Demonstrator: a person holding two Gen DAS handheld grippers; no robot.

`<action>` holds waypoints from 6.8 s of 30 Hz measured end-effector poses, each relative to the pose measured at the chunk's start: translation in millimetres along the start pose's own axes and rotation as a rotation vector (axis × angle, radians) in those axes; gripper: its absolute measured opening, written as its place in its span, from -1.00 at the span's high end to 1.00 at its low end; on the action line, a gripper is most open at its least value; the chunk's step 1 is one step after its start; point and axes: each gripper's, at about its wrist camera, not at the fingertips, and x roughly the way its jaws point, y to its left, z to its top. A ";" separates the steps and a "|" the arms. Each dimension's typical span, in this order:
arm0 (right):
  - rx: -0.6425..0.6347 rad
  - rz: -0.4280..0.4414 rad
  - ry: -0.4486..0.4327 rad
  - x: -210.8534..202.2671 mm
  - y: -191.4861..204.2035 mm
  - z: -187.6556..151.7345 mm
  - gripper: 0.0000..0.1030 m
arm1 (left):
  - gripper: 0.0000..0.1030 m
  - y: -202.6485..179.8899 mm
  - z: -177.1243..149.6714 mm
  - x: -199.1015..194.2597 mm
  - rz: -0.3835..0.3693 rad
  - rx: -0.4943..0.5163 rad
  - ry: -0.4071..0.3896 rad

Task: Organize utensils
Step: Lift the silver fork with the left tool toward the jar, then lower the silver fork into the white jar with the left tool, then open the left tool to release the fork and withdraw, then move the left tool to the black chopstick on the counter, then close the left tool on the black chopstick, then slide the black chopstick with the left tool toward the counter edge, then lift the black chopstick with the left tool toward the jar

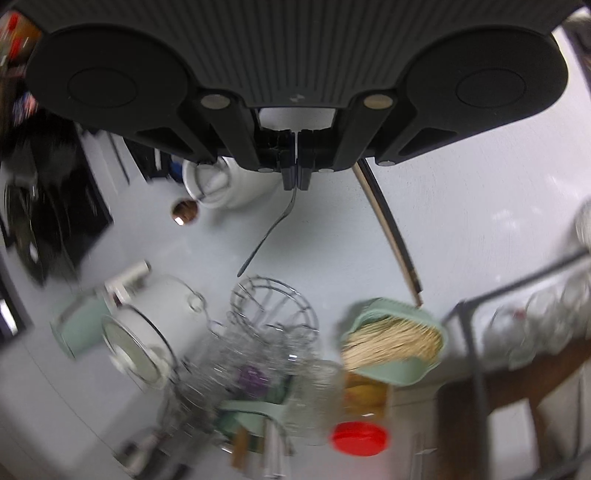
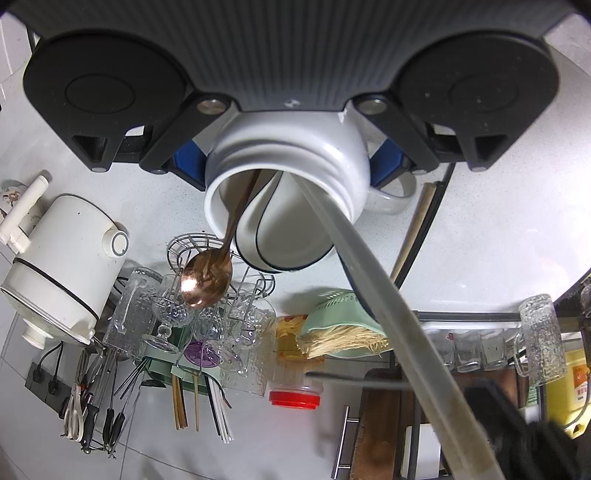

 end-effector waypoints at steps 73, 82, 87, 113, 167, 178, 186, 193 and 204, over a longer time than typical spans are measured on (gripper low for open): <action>-0.006 0.026 -0.014 0.2 -4.1 -3.1 -0.80 | 0.59 -28.6 -15.5 -2.8 0.039 0.111 -0.140; -0.021 0.050 -0.007 0.3 -9.7 -2.5 -0.80 | 0.40 11.1 -81.9 29.0 0.116 -0.083 -0.229; -0.040 0.070 -0.008 -0.6 -14.6 -4.3 -0.80 | 0.40 26.3 -113.2 64.6 0.139 -0.166 -0.244; -0.124 0.184 -0.077 -4.3 -33.8 -14.4 -0.80 | 0.68 20.2 -121.0 169.1 0.378 -0.309 -0.234; -0.178 0.256 -0.077 1.2 -16.7 -5.0 -0.80 | 0.43 -47.8 -258.4 129.4 0.216 -0.527 -0.089; -0.189 0.272 -0.079 2.8 -19.5 -4.4 -0.80 | 0.89 -34.4 -249.4 143.4 0.274 -0.541 -0.088; -0.193 0.277 -0.081 2.7 -20.2 -4.4 -0.80 | 0.91 -41.3 -238.6 108.4 0.288 -0.536 -0.169; -0.193 0.277 -0.081 2.8 -20.6 -4.4 -0.80 | 0.91 -46.5 -218.9 56.6 0.292 -0.491 -0.237; -0.160 0.251 -0.092 0.3 -17.4 -7.5 -0.80 | 0.91 -48.2 -176.7 -4.1 0.326 -0.342 -0.299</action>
